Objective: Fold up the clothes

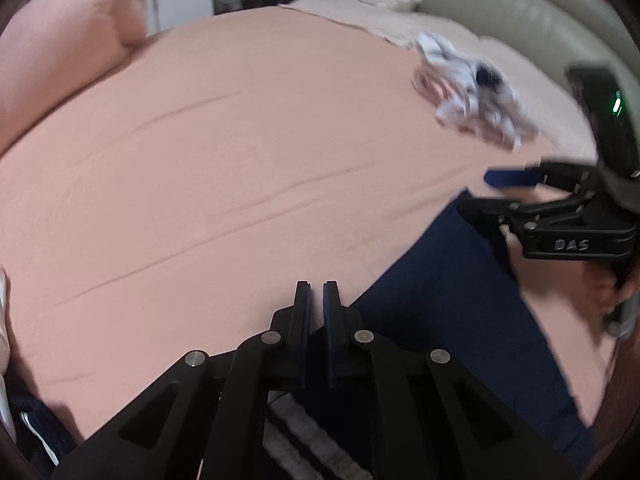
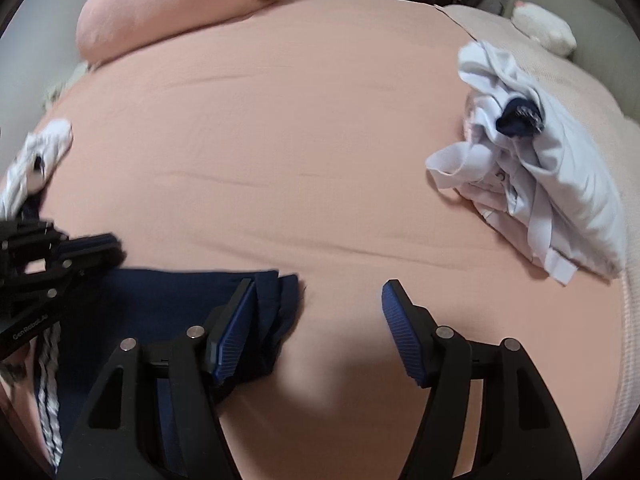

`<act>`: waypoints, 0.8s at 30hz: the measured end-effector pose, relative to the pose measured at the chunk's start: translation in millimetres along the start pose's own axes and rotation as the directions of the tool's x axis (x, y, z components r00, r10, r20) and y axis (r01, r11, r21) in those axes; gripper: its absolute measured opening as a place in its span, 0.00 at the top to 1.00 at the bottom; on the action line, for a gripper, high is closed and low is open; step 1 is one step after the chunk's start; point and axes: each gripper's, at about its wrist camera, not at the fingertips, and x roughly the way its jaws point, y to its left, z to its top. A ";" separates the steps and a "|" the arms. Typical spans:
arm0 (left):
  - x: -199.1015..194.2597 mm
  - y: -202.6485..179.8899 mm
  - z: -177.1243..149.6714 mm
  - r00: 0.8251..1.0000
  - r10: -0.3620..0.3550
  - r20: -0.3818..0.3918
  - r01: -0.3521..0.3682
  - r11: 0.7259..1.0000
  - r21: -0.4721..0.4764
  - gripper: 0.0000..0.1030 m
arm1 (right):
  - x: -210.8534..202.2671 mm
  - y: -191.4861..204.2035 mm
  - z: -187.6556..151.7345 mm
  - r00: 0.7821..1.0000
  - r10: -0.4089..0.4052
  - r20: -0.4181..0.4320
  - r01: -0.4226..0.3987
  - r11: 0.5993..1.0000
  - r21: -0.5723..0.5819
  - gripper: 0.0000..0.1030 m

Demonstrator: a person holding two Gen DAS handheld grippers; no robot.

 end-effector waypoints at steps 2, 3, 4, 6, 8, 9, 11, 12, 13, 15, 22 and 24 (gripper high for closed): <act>-18.1 6.5 -2.5 0.998 -0.042 0.036 0.044 0.998 -0.053 0.92 | -6.2 -2.0 -0.3 0.999 0.032 0.017 -0.032 0.999 0.032 0.37; -25.2 5.7 -5.5 0.998 -0.055 0.039 0.057 0.997 -0.056 0.92 | -12.2 0.1 -1.3 0.998 0.056 0.034 -0.057 0.998 0.024 0.37; -31.9 4.5 -8.7 0.997 -0.067 0.037 0.069 0.996 -0.058 0.92 | -19.1 5.7 -3.1 0.996 0.082 0.047 -0.082 0.997 -0.002 0.37; -33.7 -0.2 -19.1 0.995 -0.065 -0.082 0.059 0.995 -0.075 0.92 | -24.2 23.7 -8.7 0.993 0.112 0.019 -0.110 0.990 -0.084 0.36; -32.3 -0.8 -29.4 0.983 -0.043 -0.180 0.025 0.994 -0.105 0.92 | -23.4 38.2 -15.2 0.993 0.121 -0.017 -0.122 0.982 -0.143 0.36; -32.7 0.4 -34.1 0.979 -0.027 -0.201 0.004 0.993 -0.116 0.92 | -19.8 43.4 -18.9 0.993 0.114 -0.038 -0.118 0.980 -0.159 0.36; -33.6 9.8 -40.4 0.982 0.021 -0.186 -0.047 0.989 -0.139 0.92 | -8.7 49.6 -24.8 0.994 0.080 -0.072 -0.091 0.981 -0.170 0.37; -34.1 15.2 -43.1 0.983 0.039 -0.177 -0.068 0.985 -0.158 0.92 | -3.5 48.5 -25.6 0.995 0.063 -0.073 -0.074 0.985 -0.155 0.37; -35.1 25.5 -43.3 0.987 0.022 -0.158 -0.056 0.974 -0.218 0.92 | -3.3 47.4 -25.5 0.998 0.055 -0.041 -0.060 0.989 -0.133 0.37; -44.8 43.0 -42.3 0.995 -0.056 -0.085 0.020 0.927 -0.375 0.89 | -8.3 54.2 -25.7 1.000 -0.018 0.016 0.020 0.991 -0.134 0.37; -41.5 5.7 -48.0 0.988 0.053 -0.147 -0.089 0.966 -0.245 0.68 | -9.5 87.8 -31.5 1.000 -0.020 -0.003 0.019 0.980 -0.199 0.36; -45.9 7.4 -53.3 0.984 0.056 -0.169 -0.104 0.950 -0.296 0.68 | -6.7 86.4 -31.3 0.999 -0.022 -0.024 0.018 0.987 -0.159 0.36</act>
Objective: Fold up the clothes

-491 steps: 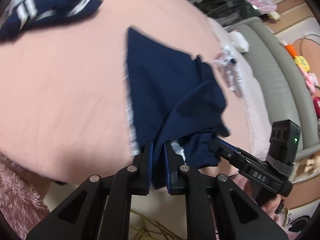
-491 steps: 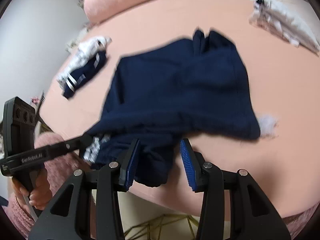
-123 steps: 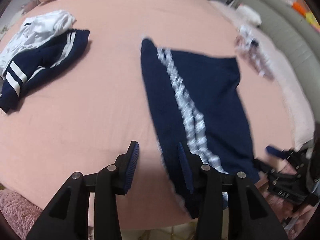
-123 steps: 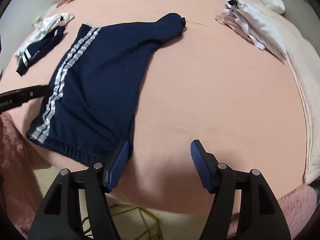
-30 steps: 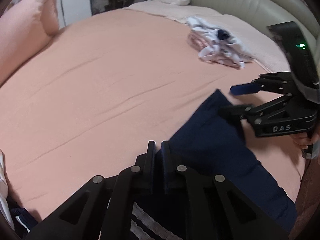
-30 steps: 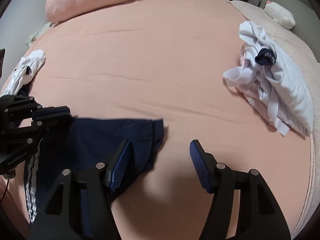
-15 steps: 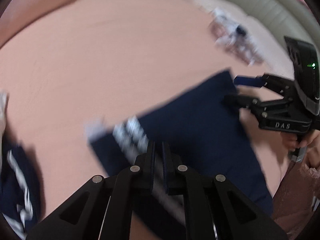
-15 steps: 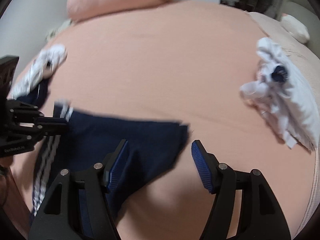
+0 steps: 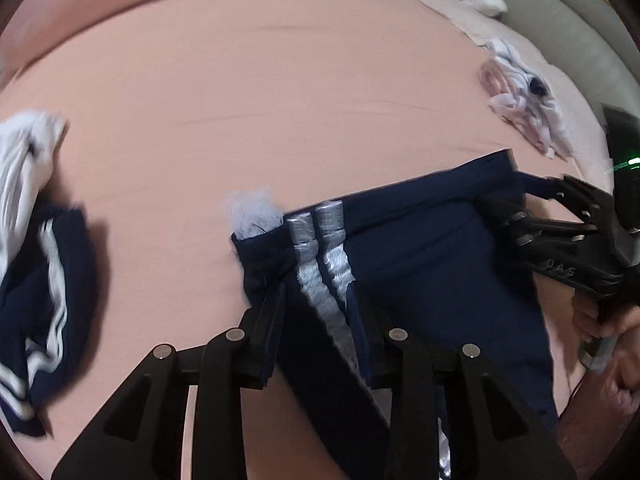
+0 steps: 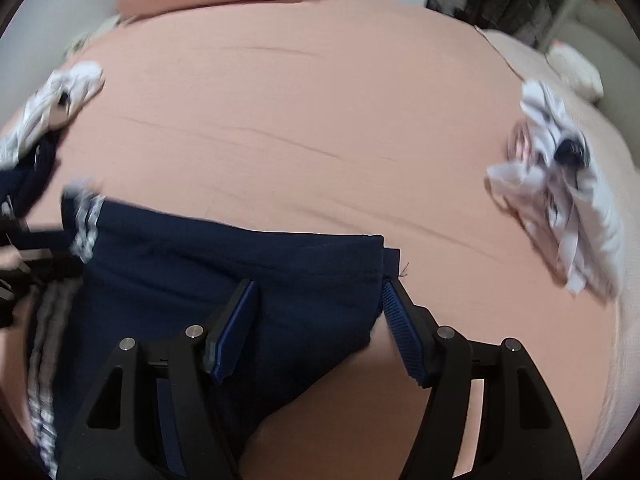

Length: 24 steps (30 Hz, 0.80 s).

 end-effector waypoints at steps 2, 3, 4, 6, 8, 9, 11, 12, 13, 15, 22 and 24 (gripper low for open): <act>-21.6 -5.0 -10.7 0.996 -0.090 0.024 0.091 0.994 -0.054 0.67 | -18.2 2.2 -8.1 0.999 0.041 0.009 -0.041 0.999 0.033 0.36; -29.0 -13.1 -18.2 0.993 -0.110 0.033 0.112 0.992 -0.055 0.67 | -27.4 3.4 -12.3 0.998 0.062 0.014 -0.062 0.997 0.049 0.36; -34.5 -23.0 -27.9 0.994 -0.106 0.032 0.107 0.993 -0.043 0.66 | -38.6 7.4 -22.8 0.996 0.085 0.016 -0.086 0.995 0.053 0.36; -38.8 -40.4 -46.3 0.995 -0.101 0.015 0.101 0.995 -0.011 0.66 | -57.2 17.2 -44.3 0.991 0.131 0.011 -0.132 0.990 0.054 0.36; -31.5 -55.3 -65.2 0.997 -0.074 -0.037 0.075 0.996 0.038 0.66 | -62.5 29.1 -62.6 0.987 0.158 -0.005 -0.157 0.987 0.036 0.36; -25.2 -62.7 -74.7 0.998 -0.020 -0.067 0.024 0.997 0.068 0.66 | -60.2 35.4 -70.0 0.987 0.161 -0.015 -0.160 0.987 0.020 0.36; -26.8 -65.8 -83.4 0.992 0.098 -0.076 -0.088 0.988 0.131 0.64 | -50.0 42.0 -83.2 0.992 0.121 -0.043 -0.122 0.992 -0.030 0.37; -34.6 -59.9 -86.4 0.993 0.101 -0.068 -0.094 0.990 0.102 0.64 | -55.3 38.9 -89.7 0.996 0.087 -0.037 -0.089 0.995 -0.052 0.37; -43.2 -53.9 -89.4 0.993 0.099 -0.056 -0.095 0.993 0.070 0.64 | -61.4 35.7 -96.3 0.998 0.054 -0.028 -0.056 0.996 -0.073 0.37; -62.6 -46.7 -95.8 0.999 0.036 0.016 -0.036 0.999 0.018 0.64 | -73.7 29.2 -109.4 1.000 -0.010 -0.009 0.009 0.993 -0.114 0.37; -46.5 -66.8 -117.0 0.998 0.060 -0.026 -0.057 0.993 0.103 0.64 | -119.7 13.9 -124.3 0.994 0.106 -0.020 -0.107 0.993 -0.055 0.36; -41.1 -57.8 -122.3 0.993 0.108 -0.048 -0.103 0.991 0.080 0.56 | -119.9 18.9 -131.8 0.995 0.094 -0.045 -0.096 0.994 -0.047 0.36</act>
